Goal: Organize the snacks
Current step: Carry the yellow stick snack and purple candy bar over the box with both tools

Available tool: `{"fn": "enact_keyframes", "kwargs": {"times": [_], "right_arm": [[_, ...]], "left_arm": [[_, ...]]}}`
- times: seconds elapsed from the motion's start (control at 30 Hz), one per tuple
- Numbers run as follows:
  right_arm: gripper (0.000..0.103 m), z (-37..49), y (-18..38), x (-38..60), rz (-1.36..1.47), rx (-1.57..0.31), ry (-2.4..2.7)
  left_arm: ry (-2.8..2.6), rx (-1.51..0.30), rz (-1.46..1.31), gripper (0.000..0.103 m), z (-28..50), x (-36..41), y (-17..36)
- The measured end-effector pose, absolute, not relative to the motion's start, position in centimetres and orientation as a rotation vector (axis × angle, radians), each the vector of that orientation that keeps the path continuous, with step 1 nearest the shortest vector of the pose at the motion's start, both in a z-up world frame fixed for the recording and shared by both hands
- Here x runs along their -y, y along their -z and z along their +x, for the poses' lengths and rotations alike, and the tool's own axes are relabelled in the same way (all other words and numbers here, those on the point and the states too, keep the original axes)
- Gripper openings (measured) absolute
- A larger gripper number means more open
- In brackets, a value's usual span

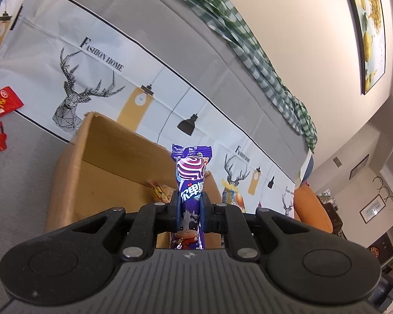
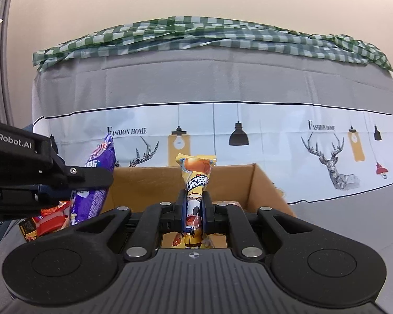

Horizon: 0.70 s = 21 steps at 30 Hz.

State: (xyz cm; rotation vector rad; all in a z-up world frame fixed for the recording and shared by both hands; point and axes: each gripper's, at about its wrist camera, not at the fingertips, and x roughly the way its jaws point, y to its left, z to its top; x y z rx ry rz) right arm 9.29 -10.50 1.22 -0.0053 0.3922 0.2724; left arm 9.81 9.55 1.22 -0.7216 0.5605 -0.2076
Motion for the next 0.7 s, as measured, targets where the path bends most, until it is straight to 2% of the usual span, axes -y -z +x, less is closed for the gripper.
{"fn": "enact_keyframes", "kwargs": {"times": [0.7], "right_arm": [[0.011,9.4,-1.2,11.7,0.003,-0.401,-0.246]], "left_arm": [[0.247,-0.572,-0.694,0.014,10.9,-7.6,-0.9]]}}
